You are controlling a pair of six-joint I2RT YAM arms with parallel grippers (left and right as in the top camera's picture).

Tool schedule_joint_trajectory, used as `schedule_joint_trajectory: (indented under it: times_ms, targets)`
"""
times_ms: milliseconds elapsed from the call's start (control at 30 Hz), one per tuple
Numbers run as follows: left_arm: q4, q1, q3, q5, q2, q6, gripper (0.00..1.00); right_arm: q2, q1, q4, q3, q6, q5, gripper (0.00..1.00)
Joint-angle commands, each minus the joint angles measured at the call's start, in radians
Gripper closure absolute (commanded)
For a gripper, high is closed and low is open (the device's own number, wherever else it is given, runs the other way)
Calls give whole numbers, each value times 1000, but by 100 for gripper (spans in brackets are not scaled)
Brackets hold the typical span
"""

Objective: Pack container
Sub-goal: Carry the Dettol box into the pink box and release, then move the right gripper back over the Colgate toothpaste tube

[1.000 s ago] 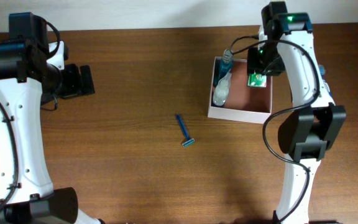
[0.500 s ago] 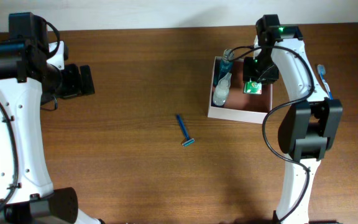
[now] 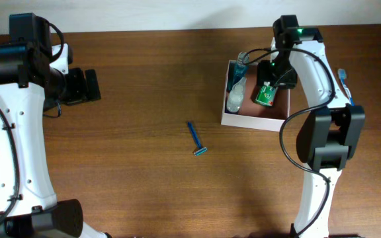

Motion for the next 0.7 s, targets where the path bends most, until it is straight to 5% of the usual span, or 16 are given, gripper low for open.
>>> schedule_joint_trajectory:
  times_ms: [0,67,167,333,667]
  targets:
    - [1,3,-3,-3,-13,16,1,-13,-52,-48,173,8,-15,34]
    - [1,2,-3,-3,-13,16,1,-13,-80,-110,298,8,-25,32]
    - [1,3,-3,-3,-13,16,1,-13,-121,-203,470,8,-29,1]
    - [1,3,-3,-3,-13,16,1,-11,-185,-312,579,-164,3,1]
    - [1,3,-3,-3,-13,16,1,23,-276,-269,420,-277,153,1]
